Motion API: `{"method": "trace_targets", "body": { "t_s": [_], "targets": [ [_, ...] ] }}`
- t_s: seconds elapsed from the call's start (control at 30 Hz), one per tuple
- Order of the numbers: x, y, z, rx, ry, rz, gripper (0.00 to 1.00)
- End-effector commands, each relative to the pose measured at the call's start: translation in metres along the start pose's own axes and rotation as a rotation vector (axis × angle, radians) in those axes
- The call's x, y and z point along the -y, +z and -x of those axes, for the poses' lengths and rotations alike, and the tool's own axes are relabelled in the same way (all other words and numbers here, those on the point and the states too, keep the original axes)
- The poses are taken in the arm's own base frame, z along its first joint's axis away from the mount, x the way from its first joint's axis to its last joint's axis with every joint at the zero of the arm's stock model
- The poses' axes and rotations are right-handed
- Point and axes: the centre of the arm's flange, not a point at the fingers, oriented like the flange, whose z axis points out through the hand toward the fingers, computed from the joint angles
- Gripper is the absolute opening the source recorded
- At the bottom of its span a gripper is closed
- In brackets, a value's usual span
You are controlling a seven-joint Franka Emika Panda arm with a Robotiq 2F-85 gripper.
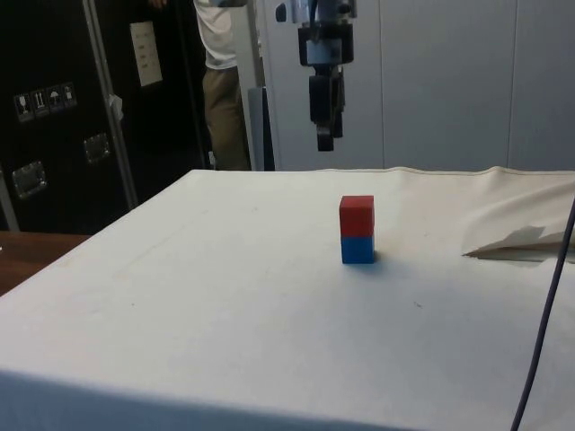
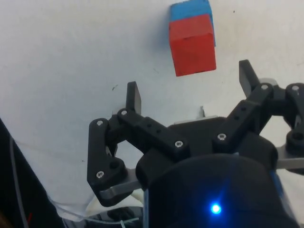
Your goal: Stack the two cubes.
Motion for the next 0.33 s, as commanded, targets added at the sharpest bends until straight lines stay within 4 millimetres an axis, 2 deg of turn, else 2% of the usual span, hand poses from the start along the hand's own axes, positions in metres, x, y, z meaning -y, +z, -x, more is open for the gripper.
{"method": "trace_targets", "body": {
  "t_s": [0.0,0.3],
  "targets": [
    [0.002,-0.004,0.000,-0.006,0.005,0.004,1.00],
    [0.008,-0.016,-0.002,-0.048,0.028,0.010,1.00]
  ]
}}
